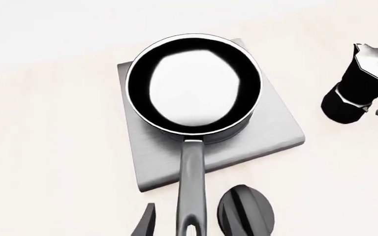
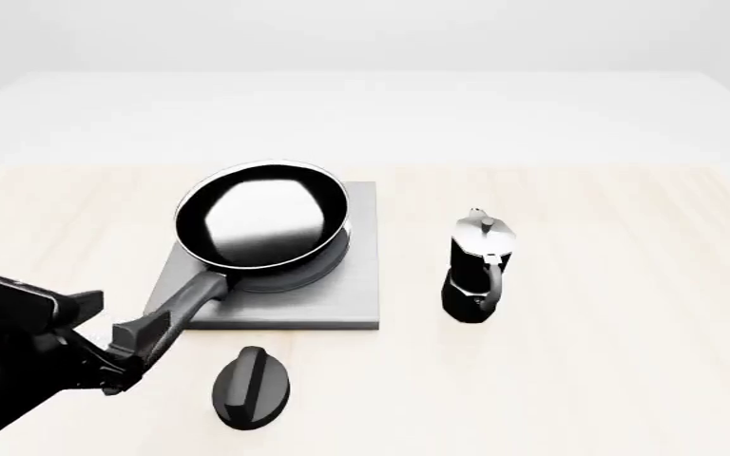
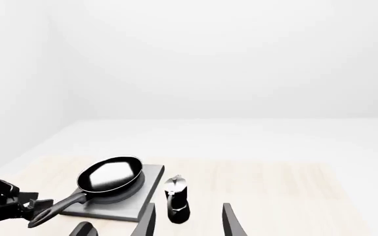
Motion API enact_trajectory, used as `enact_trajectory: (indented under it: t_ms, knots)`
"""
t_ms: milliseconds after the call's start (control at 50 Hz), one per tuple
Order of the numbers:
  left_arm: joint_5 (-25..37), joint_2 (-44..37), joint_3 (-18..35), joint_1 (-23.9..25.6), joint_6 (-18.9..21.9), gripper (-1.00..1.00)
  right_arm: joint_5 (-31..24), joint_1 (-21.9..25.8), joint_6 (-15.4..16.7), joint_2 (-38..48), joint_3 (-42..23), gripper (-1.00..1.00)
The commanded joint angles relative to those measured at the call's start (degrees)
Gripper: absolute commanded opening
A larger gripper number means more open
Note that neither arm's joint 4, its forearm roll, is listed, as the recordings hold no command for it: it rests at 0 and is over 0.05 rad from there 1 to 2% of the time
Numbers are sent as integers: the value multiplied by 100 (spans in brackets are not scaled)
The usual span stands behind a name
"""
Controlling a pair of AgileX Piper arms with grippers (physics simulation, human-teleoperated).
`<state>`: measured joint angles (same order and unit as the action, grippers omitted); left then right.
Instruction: Put the frying pan on the stove.
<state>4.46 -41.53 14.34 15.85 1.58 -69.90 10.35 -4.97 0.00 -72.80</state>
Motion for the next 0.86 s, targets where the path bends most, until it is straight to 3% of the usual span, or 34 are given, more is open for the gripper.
enact_trajectory:
  t_ms: [20, 640, 860]
  knots:
    - [680, 841, 79, -74, -27, 100, 0, 2, -2, 0, 3, 100]
    - [1465, 2477, 60, -544, -131, 100, 0, 12, -58, 0, -7, 100]
    - [2463, 3543, 334, -693, -182, 100, 0, 17, -53, 0, -35, 100]
